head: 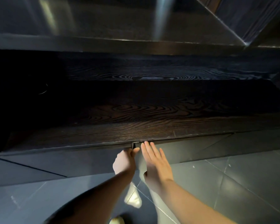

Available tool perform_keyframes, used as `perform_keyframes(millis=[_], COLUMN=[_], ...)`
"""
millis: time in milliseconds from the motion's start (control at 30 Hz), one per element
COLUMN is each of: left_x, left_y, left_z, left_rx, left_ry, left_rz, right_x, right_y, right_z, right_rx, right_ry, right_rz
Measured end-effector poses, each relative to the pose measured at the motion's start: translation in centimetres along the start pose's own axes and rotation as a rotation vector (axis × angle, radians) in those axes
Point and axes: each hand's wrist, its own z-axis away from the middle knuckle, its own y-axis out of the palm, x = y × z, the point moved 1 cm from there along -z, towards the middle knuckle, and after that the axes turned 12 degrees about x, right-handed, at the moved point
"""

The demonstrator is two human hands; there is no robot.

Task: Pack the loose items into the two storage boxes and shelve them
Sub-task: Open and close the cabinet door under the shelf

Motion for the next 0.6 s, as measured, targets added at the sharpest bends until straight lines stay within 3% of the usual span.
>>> perform_keyframes(millis=[167, 367, 600], left_x=[-0.1, -0.7, -0.1], left_y=[-0.2, 0.0, -1.4], left_z=[-1.0, -1.7, -1.7], left_rx=[0.004, -0.038, 0.072], left_ry=[-0.024, -0.038, 0.137], left_rz=[-0.004, 0.0, -0.087], right_x=[-0.1, -0.8, -0.7], right_y=[0.4, 0.8, 1.3], right_z=[-0.1, -0.5, 0.0], right_rx=[-0.07, -0.019, 0.016], right_ry=[0.001, -0.004, 0.02], right_rz=[-0.029, 0.034, 0.035])
